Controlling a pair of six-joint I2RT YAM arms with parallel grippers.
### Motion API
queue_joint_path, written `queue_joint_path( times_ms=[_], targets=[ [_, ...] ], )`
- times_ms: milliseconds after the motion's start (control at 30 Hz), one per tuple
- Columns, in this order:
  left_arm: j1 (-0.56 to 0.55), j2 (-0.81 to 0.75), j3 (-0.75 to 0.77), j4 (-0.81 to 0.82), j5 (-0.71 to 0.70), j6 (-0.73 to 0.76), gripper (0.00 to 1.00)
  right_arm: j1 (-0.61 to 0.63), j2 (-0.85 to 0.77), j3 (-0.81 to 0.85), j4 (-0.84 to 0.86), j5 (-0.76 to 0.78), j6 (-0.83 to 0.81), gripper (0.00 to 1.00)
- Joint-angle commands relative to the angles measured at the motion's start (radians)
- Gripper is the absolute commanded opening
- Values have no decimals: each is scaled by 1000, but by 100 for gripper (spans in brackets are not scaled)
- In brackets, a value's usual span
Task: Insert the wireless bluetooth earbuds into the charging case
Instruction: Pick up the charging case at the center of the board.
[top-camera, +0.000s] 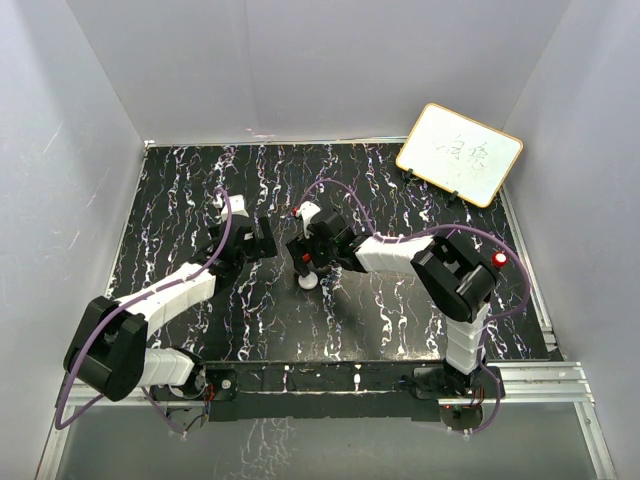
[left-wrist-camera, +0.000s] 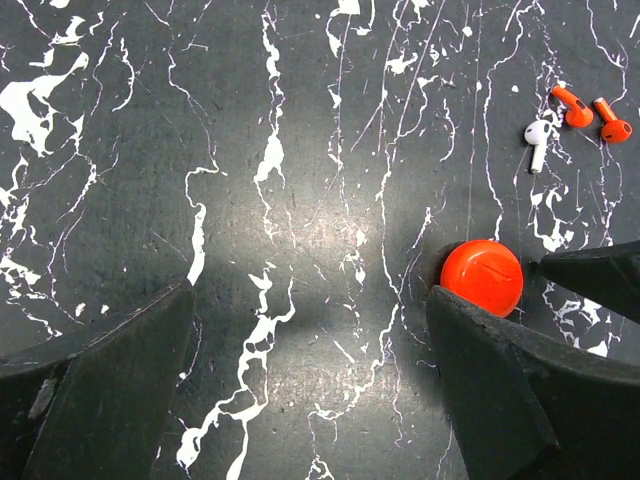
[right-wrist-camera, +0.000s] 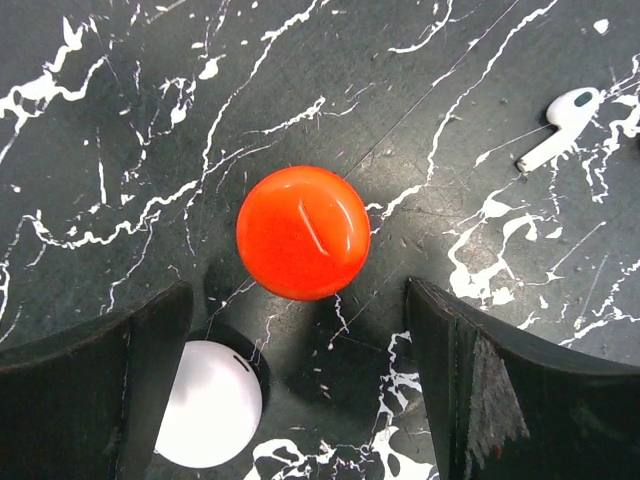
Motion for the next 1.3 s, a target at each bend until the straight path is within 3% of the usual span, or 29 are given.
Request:
queue_joint_path(
  times_ms=[0, 500, 900, 1033, 1167, 1267],
  targets=[
    [10, -16, -2, 8, 25, -11, 98, 12, 18, 41, 65, 40, -39, 85],
    [37, -20, -12, 7, 57, -11, 96, 14, 38, 13, 112, 67, -203, 71],
    [62, -20, -18, 16, 128, -11, 92, 13, 71, -3, 175, -8, -285, 59],
    [83, -37, -39, 36, 193, -17, 88, 13, 79, -4, 181, -22, -294, 52],
    [103, -51, -57, 67, 250, -16, 88, 14, 86, -6, 182, -23, -302, 32],
    [114, -55, -61, 92, 300, -6, 88, 14, 70, -19, 185, -21, -312, 26]
  ],
)
